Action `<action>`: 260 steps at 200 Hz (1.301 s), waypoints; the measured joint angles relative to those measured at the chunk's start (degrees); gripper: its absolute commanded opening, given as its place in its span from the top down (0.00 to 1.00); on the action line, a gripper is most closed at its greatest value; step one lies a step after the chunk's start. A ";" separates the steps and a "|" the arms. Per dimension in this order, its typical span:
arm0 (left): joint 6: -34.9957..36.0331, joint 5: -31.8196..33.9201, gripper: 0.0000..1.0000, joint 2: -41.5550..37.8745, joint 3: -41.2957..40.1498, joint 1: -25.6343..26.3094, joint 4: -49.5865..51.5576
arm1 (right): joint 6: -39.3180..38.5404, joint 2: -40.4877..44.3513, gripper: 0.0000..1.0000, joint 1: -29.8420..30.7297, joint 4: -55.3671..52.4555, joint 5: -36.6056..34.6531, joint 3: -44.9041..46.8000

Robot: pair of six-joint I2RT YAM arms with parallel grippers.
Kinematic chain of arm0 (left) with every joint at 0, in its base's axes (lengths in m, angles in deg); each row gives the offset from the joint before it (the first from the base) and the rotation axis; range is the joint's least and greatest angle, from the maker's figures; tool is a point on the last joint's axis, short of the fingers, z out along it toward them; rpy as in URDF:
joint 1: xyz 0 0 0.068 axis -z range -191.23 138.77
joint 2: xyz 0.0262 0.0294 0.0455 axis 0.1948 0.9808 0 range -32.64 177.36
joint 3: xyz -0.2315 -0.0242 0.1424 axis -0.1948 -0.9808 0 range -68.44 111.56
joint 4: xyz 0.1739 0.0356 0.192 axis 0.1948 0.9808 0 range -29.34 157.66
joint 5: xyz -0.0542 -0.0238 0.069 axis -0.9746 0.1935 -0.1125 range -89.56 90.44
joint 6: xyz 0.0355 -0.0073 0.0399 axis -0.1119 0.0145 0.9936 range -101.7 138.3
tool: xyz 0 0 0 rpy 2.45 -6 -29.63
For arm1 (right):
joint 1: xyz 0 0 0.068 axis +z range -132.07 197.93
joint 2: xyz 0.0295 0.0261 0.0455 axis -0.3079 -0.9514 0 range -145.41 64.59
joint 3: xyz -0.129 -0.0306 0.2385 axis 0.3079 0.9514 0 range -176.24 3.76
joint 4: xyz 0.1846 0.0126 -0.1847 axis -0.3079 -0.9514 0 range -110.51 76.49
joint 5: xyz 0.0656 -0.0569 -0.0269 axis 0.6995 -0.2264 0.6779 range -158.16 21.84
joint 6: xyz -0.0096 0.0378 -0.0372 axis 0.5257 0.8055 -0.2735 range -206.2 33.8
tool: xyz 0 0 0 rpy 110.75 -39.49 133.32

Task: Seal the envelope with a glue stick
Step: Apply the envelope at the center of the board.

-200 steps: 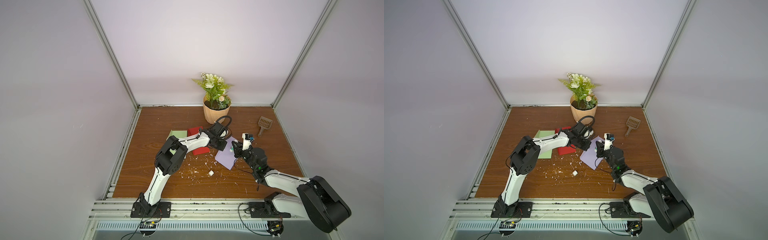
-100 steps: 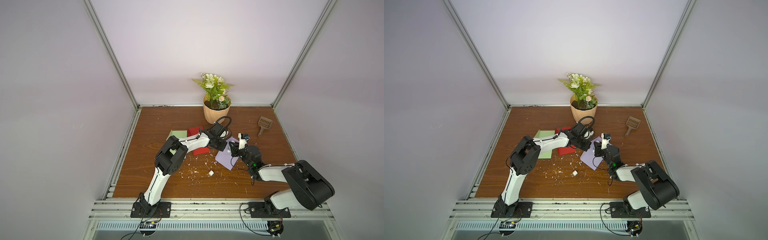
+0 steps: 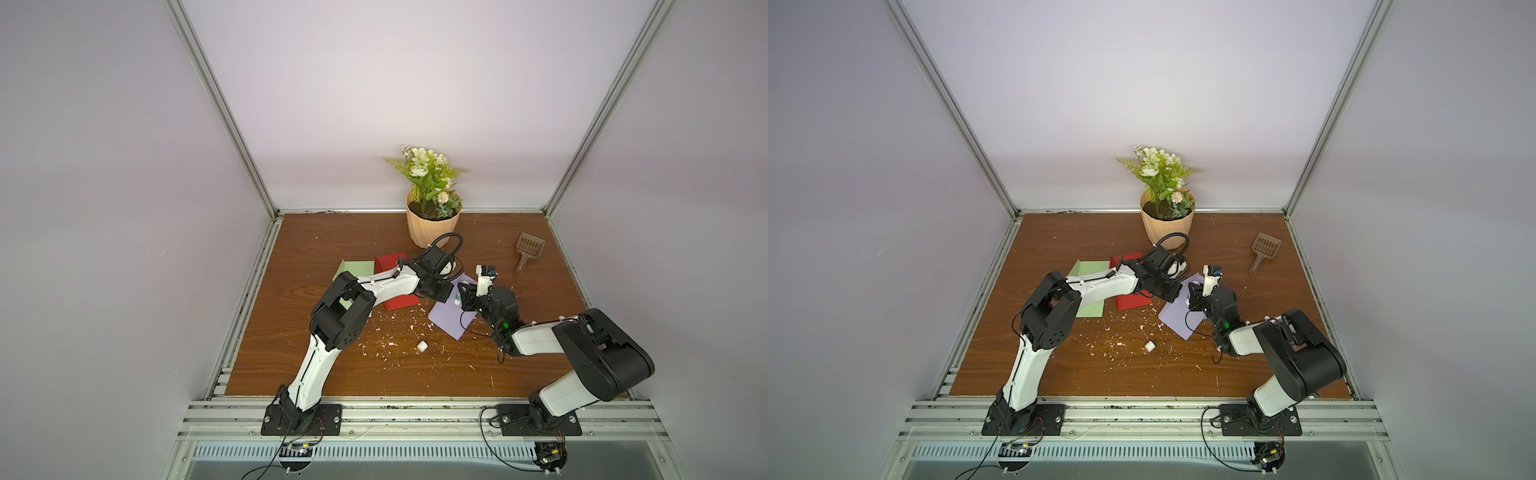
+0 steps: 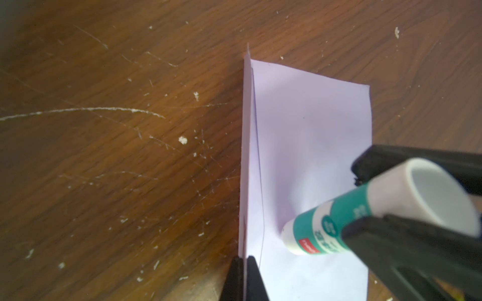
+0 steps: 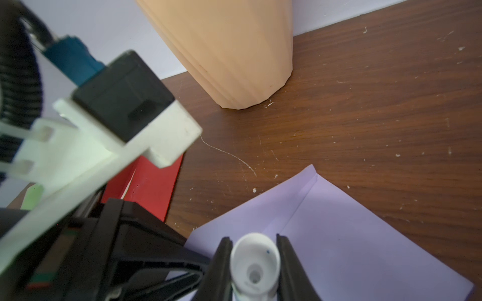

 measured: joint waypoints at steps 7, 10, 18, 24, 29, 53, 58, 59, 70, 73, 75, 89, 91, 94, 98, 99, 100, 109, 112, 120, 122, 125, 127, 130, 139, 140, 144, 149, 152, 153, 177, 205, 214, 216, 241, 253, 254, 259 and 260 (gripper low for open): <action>0.00 0.00 0.98 0.00 0.00 0.00 0.00 | 0.13 -0.24 1.00 0.00 -0.02 0.00 -0.26; 0.00 0.02 0.98 0.00 0.00 0.00 0.02 | 0.15 -0.39 1.00 -0.02 -0.02 0.00 -0.39; 0.00 0.07 0.98 0.00 0.00 0.00 0.02 | 0.22 -0.68 1.00 -0.04 -0.02 -0.02 -0.66; 0.00 0.15 0.98 0.00 0.00 0.00 0.02 | 0.24 -0.83 1.00 -0.07 -0.04 -0.07 -0.85; 0.00 0.17 0.98 0.00 0.00 0.00 0.02 | 0.31 -0.87 1.00 -0.17 -0.11 -0.13 -0.96; 0.00 0.20 0.98 0.00 0.00 0.00 -0.02 | 0.35 -0.87 1.00 -0.70 -0.70 -0.42 -1.31; 0.00 0.20 0.98 0.00 0.00 0.00 -0.04 | 0.39 -0.87 1.00 -0.87 -0.83 -0.44 -1.36; 0.00 0.22 0.98 0.00 0.00 0.00 -0.07 | 0.39 -0.87 1.00 -0.90 -0.85 -0.42 -1.36; 0.00 0.22 0.98 0.00 0.00 0.00 -0.15 | 0.66 -0.87 1.00 -1.38 -1.05 -0.44 -1.42; 0.00 0.22 0.98 0.00 0.00 0.00 -0.17 | 0.74 -0.87 1.00 -1.46 -1.11 -0.44 -1.44; 0.00 0.22 0.98 0.00 0.00 0.00 -0.20 | 0.81 -0.87 1.00 -1.53 -1.18 -0.44 -1.46; 0.00 0.22 0.98 0.00 0.00 0.02 -0.33 | 1.20 -0.87 1.00 -1.99 -1.75 -0.50 -1.77; 0.00 0.22 0.98 0.00 0.00 0.02 -0.33 | 1.25 -0.87 1.00 -2.08 -1.84 -0.55 -1.86; 0.00 0.22 0.98 0.00 0.00 0.02 -0.35 | 1.31 -0.87 1.00 -2.16 -2.03 -0.55 -1.97; 0.00 0.22 0.98 0.00 0.00 0.02 -0.37 | 1.42 -0.87 1.00 -2.25 -2.25 -0.61 -2.12; 0.00 0.22 0.98 0.00 0.00 0.02 -0.37 | 1.42 -0.87 1.00 -2.27 -2.27 -0.63 -2.14; 0.00 0.20 0.98 0.00 0.00 0.02 -0.37 | 1.46 -0.87 1.00 -2.27 -2.32 -0.66 -2.21; 0.00 0.20 0.98 0.00 0.00 0.00 -0.39 | 1.70 -0.87 1.00 -2.40 -2.82 -1.01 -2.49; 0.00 0.22 0.98 0.00 0.00 0.02 -0.39 | 1.73 -0.87 1.00 -2.43 -3.02 -1.09 -2.60; 0.00 0.20 0.98 0.00 0.00 0.02 -0.37 | 1.95 -0.87 1.00 -2.58 -3.37 -1.46 -2.82; 0.00 0.22 0.98 0.00 0.00 0.02 -0.37 | 2.08 -0.87 1.00 -2.60 -3.48 -1.49 -2.86; 0.00 0.22 0.98 0.00 0.00 0.02 -0.37 | 2.21 -0.90 1.00 -2.67 -3.56 -1.53 -2.95; 0.00 0.22 0.98 0.00 0.00 0.02 -0.37 | 2.29 -0.92 1.00 -2.69 -3.67 -1.60 -3.02; 0.00 0.22 0.98 0.00 0.00 0.02 -0.37 | 2.34 -0.94 1.00 -2.73 -3.76 -1.66 -3.13; 0.00 0.26 0.98 0.00 0.00 0.02 -0.35 | 2.73 -1.16 1.00 -2.95 -3.96 -1.79 -3.48; 0.00 0.26 0.97 0.00 0.00 0.02 -0.35 | 2.78 -1.20 1.00 -2.95 -3.96 -1.84 -3.54; 0.00 0.35 0.95 0.00 0.00 0.02 -0.35 | 2.91 -1.31 1.00 -3.02 -4.02 -1.88 -3.69; 0.00 0.44 0.93 0.00 0.00 0.02 -0.33 | 3.13 -1.51 1.00 -3.10 -4.07 -1.90 -3.96; -0.07 0.55 0.92 0.00 0.00 0.02 -0.33 | 3.23 -1.57 1.00 -3.17 -4.11 -1.92 -4.07; -0.07 0.55 0.92 0.00 0.00 0.00 -0.31 | 3.23 -1.57 1.00 -3.17 -4.11 -1.92 -4.11; -0.28 0.76 0.87 0.00 0.00 0.02 0.09 | 4.31 -1.62 1.00 -3.32 -4.44 -1.84 -4.81; -0.55 0.81 0.86 0.00 0.00 0.02 0.13 | 4.74 -1.60 1.00 -3.32 -4.68 -1.88 -4.98; -0.63 0.83 0.86 0.00 0.00 0.02 0.17 | 4.72 -1.62 1.00 -3.32 -4.92 -1.86 -5.01; -0.63 0.85 0.86 0.00 0.00 0.02 0.15 | 4.72 -1.62 1.00 -3.32 -4.98 -1.86 -5.01; -0.85 1.11 0.86 0.00 0.00 0.02 0.15 | 4.90 -1.62 1.00 -3.32 -5.46 -1.75 -5.01; -0.98 1.20 0.86 0.00 0.00 0.02 0.15 | 4.96 -1.62 1.00 -3.32 -5.55 -1.66 -5.01; -1.01 1.20 0.86 0.00 0.00 0.02 0.15 | 4.96 -1.62 1.00 -3.32 -5.55 -1.64 -5.01; -1.07 1.25 0.86 0.00 0.00 0.02 0.15 | 4.98 -1.62 1.00 -3.32 -5.62 -1.53 -5.01; -1.09 1.25 0.86 0.00 0.00 0.02 0.15 | 4.98 -1.62 1.00 -3.32 -5.62 -1.51 -5.01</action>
